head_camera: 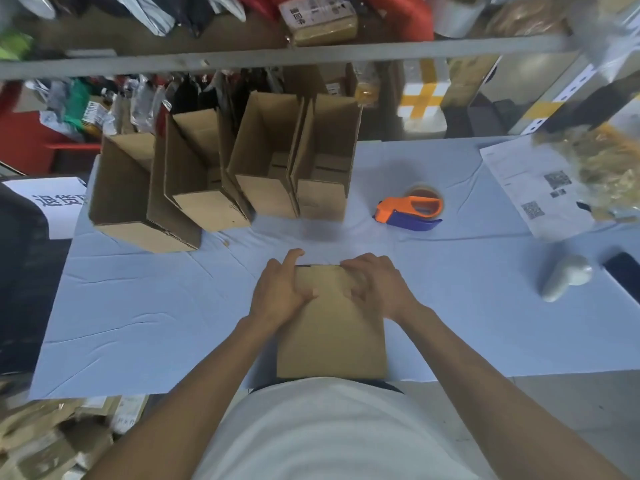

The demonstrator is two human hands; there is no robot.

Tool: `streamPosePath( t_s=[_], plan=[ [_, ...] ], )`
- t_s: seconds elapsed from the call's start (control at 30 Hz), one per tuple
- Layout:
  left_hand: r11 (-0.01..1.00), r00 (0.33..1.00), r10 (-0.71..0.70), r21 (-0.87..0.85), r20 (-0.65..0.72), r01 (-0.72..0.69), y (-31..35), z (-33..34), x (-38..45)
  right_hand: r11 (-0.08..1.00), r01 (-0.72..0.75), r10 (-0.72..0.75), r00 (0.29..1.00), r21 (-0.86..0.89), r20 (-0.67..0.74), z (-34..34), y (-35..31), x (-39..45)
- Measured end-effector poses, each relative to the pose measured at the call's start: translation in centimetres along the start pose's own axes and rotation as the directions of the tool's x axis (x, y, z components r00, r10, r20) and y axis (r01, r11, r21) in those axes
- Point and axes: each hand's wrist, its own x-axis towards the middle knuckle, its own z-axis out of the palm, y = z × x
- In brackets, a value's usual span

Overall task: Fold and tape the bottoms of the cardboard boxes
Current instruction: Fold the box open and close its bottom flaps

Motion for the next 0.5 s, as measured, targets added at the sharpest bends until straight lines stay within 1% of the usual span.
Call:
streamPosePath(
  t_s=[0.07, 0.13, 0.2, 0.23, 0.27, 0.3, 0.37, 0.4, 0.5],
  plan=[
    [0.995, 0.998, 0.054, 0.086, -0.010, -0.053, 0.0, -0.4, -0.2, 0.998, -0.010, 0.013, 0.999, -0.059, 0.049, -0.8, -0.6, -0.1],
    [0.981, 0.991, 0.134, 0.140, 0.024, -0.136, -0.1, -0.9, 0.3, 0.996, -0.021, 0.028, 0.996, -0.083, 0.087, -1.4, -1.0, 0.0],
    [0.969, 0.980, 0.174, 0.159, 0.094, -0.187, -0.3, -1.3, 1.2, 0.998, -0.050, 0.053, 0.993, -0.031, 0.109, -1.5, -1.2, 0.2],
    [0.967, 0.976, 0.180, 0.157, 0.125, -0.199, -0.3, -1.5, 1.6, 0.997, -0.072, 0.068, 0.992, 0.030, 0.109, -1.4, -1.2, 0.3],
    [0.974, 0.974, 0.179, 0.116, 0.142, -0.196, -0.3, -1.5, 2.0, 0.992, -0.093, 0.084, 0.991, 0.089, 0.104, -1.2, -1.2, 0.4],
    [0.985, 0.978, 0.163, 0.027, 0.131, -0.168, -0.4, -1.5, 2.2, 0.986, -0.106, 0.093, 0.991, 0.132, 0.098, -1.0, -1.2, 0.5],
    [0.975, 0.989, 0.114, -0.203, 0.098, -0.092, -0.3, -1.1, 2.6, 0.982, -0.113, 0.099, 0.990, 0.151, 0.097, -0.7, -1.0, 0.4],
    [0.962, 0.991, 0.103, -0.261, 0.088, -0.077, -0.2, -0.8, 2.8, 0.982, -0.117, 0.104, 0.990, 0.148, 0.097, -0.7, -0.9, 0.3],
    [0.951, 0.992, 0.099, -0.301, 0.078, -0.071, -0.1, 0.1, 3.0, 0.980, -0.139, 0.126, 0.987, 0.144, 0.101, -0.7, -0.6, -0.1]
  ],
)
